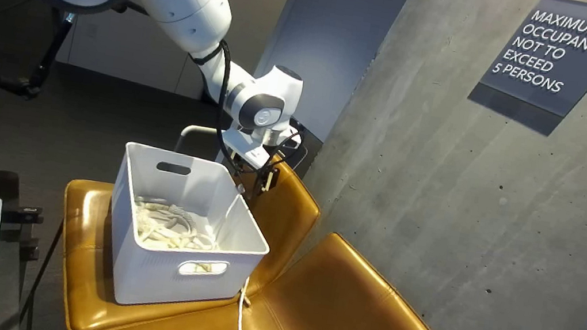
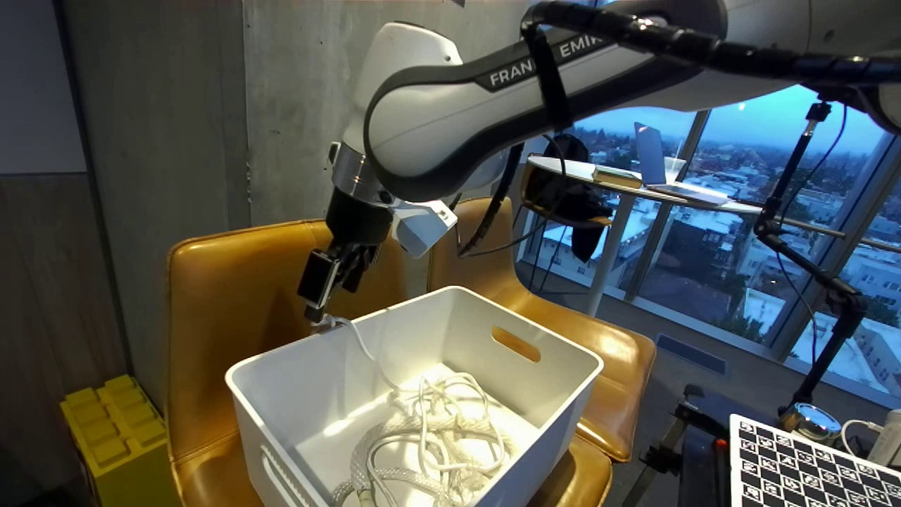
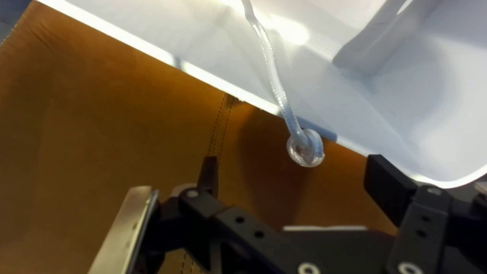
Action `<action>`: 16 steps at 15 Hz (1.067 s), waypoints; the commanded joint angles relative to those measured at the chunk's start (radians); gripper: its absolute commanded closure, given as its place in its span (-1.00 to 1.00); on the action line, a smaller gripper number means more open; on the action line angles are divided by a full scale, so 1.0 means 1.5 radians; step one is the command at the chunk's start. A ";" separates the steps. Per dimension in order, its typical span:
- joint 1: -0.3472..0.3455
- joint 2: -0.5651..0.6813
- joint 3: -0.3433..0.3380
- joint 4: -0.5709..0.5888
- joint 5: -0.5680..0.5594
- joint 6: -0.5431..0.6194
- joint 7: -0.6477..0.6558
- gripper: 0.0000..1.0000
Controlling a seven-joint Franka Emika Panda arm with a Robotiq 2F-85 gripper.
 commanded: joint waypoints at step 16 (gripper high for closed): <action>-0.004 -0.010 0.003 -0.019 -0.008 0.023 0.011 0.97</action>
